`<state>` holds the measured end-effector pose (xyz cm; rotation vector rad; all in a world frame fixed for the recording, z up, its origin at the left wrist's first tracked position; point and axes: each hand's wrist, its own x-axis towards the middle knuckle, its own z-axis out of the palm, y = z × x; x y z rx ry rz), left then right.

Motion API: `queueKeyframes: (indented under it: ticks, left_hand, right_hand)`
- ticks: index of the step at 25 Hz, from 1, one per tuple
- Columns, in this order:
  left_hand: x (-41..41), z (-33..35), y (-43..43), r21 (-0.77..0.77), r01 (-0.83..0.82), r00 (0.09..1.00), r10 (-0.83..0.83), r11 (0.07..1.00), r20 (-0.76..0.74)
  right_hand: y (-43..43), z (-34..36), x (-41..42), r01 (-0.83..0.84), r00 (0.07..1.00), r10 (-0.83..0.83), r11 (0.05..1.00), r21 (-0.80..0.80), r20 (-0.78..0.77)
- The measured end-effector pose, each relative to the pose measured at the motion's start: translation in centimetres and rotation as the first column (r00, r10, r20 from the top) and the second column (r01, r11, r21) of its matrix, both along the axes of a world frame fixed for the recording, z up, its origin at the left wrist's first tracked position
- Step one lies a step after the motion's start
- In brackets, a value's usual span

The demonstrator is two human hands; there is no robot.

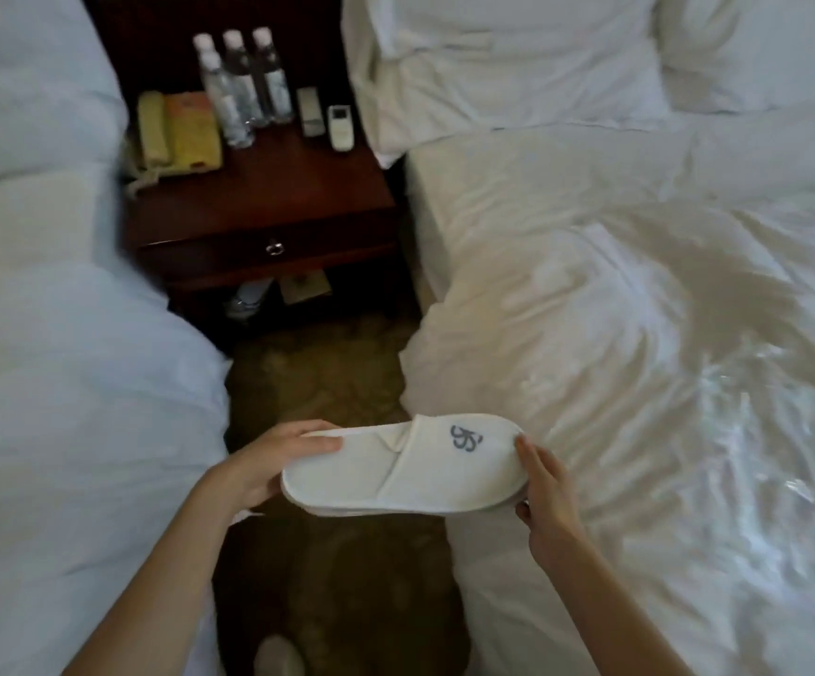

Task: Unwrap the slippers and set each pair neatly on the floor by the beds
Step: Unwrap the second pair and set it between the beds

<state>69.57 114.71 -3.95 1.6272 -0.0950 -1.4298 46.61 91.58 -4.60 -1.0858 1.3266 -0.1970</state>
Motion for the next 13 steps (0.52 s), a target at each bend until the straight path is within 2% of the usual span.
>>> queueKeyframes:
  ticks: [4,7,10,12,13]
  left_hand:
    - [1.9,-11.0,6.6,0.069,-0.087,0.996,0.088,0.994,-0.008]
    - [2.1,-20.1,8.5,0.048,-0.154,0.986,0.157,0.987,-0.064]
    - [2.9,-30.1,8.3,0.037,-0.218,0.973,0.22,0.975,-0.071]
    - [3.5,-36.3,7.2,0.036,-0.159,0.985,0.161,0.987,-0.056]
    - [3.7,-39.6,6.5,0.035,-0.099,0.994,0.1,0.994,-0.045]
  right_hand:
    - [3.8,-9.0,5.0,-0.108,0.989,0.108,0.994,-0.004,0.098]
    - [4.9,-17.4,7.5,-0.214,0.971,0.214,0.977,-0.011,0.104]
    - [5.7,-28.2,10.5,-0.283,0.955,0.263,0.945,0.162,0.134]
    - [6.9,-35.1,12.2,-0.319,0.948,0.305,0.891,0.324,0.094]
    - [7.5,-39.1,12.7,-0.35,0.934,0.351,0.868,0.353,0.063]
